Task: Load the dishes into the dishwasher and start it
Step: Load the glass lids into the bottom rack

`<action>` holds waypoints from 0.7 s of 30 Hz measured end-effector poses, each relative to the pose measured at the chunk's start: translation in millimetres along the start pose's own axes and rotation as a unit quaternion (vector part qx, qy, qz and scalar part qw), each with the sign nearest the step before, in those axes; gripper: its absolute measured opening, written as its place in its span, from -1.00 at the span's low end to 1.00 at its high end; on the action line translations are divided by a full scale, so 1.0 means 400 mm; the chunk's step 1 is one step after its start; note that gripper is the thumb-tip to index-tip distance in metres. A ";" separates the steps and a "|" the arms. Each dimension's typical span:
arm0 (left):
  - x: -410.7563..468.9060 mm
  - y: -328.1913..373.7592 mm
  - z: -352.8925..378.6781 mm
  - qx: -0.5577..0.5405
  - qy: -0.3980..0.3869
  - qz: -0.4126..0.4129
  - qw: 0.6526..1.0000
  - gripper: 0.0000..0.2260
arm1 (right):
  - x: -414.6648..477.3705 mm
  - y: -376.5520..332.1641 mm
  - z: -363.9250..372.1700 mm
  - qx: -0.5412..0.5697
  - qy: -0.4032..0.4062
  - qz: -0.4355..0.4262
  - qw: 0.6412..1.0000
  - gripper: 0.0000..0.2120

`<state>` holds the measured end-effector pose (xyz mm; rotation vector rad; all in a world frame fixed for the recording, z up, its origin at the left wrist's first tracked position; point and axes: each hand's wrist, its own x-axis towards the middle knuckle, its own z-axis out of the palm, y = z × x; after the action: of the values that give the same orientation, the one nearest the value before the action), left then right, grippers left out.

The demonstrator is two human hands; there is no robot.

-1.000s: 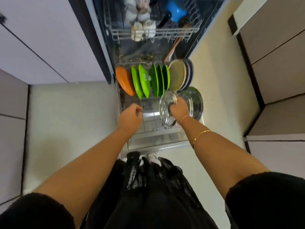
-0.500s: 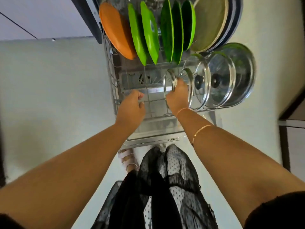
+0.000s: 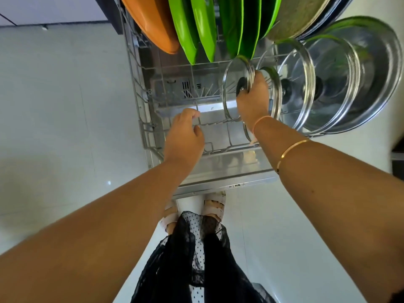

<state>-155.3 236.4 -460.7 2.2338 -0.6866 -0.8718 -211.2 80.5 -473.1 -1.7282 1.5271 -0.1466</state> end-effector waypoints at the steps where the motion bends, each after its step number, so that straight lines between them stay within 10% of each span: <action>1: 0.006 -0.002 0.004 0.005 0.001 0.008 1.000 -0.75 | 0.008 0.001 0.002 -0.010 -0.011 -0.002 1.000 -0.58; 21: 0.021 -0.028 0.051 0.028 -0.011 0.031 0.999 -0.75 | 0.035 0.057 0.014 -0.058 -0.102 0.053 0.992 -0.35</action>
<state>-162.0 230.8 -483.8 2.2435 -0.7950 -0.8569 -222.2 72.0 -496.8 -1.6898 1.4957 0.1712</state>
